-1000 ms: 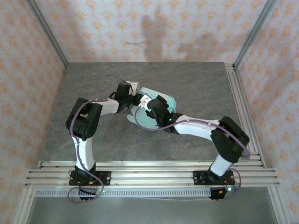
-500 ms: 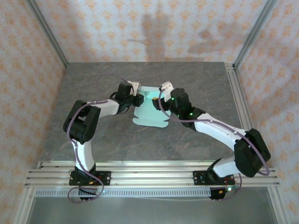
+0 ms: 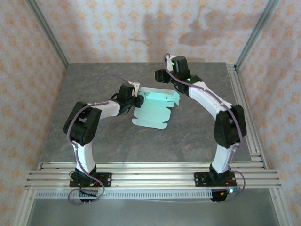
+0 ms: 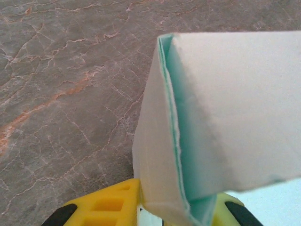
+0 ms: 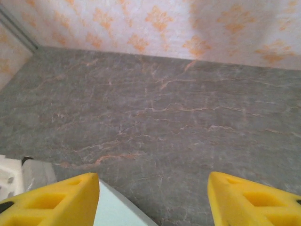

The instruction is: Fold the paper box

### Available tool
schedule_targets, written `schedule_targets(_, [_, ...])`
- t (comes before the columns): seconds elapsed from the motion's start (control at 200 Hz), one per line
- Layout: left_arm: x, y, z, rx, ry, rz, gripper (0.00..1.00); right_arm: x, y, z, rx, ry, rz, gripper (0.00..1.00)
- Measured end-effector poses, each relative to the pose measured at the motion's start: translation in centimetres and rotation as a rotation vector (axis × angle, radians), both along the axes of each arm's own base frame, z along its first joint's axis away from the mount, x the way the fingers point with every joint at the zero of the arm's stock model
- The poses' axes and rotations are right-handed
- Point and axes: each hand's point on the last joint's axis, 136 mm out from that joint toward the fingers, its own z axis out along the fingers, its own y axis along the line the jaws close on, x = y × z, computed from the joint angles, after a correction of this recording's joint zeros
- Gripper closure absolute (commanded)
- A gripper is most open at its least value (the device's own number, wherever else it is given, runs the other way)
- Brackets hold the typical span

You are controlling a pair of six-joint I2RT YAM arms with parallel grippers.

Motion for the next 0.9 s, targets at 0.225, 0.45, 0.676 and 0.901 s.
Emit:
schedule_targets(0.225, [0.0,0.1,0.0,0.004,-0.002,0.001,0.82,0.6,3.5,-7.8,-0.034,0.227,0.180,0.42])
schedule_targets(0.45, [-0.4,0.3,-0.5,0.031,0.023,-0.009,0.81,-1.3,4.3,-10.5,-0.008,0.372,0.258,0.48])
schedule_targets(0.676, [-0.7,0.2,-0.7,0.041,0.040,-0.023,0.81,-3.6,4.6,-11.0,0.073,0.457,0.297,0.51])
schedule_targets(0.901, [-2.4,0.0,-0.7,0.034,0.056,-0.046,0.80,-6.5,4.4,-11.0,0.163,0.518,0.305,0.51])
